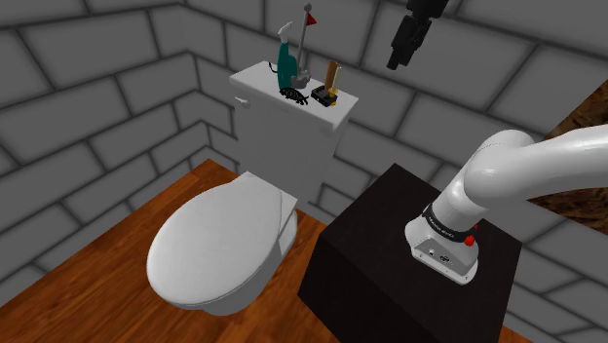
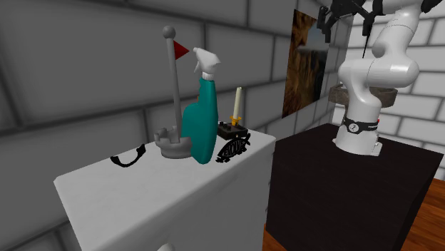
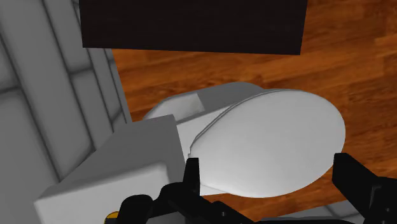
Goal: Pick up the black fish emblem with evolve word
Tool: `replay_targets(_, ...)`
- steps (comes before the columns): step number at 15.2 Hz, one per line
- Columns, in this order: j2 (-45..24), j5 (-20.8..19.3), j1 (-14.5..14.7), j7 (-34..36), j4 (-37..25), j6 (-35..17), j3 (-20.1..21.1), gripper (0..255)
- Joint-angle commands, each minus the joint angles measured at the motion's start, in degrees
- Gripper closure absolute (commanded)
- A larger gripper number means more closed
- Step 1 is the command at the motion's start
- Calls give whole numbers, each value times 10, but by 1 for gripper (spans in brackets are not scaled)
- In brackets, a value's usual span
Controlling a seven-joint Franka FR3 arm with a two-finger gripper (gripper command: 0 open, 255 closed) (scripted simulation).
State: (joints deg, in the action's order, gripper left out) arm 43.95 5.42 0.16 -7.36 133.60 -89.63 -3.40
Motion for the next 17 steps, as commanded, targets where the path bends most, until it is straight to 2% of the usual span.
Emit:
replay_targets(1, 0, 0, 0, 0, 0, 0, 0, 0)
replay_targets(9, -74, -8, 3, -51, 73, -213, -15, 0)
replay_targets(17, -207, 5, 16, -107, 82, -420, -36, 0)
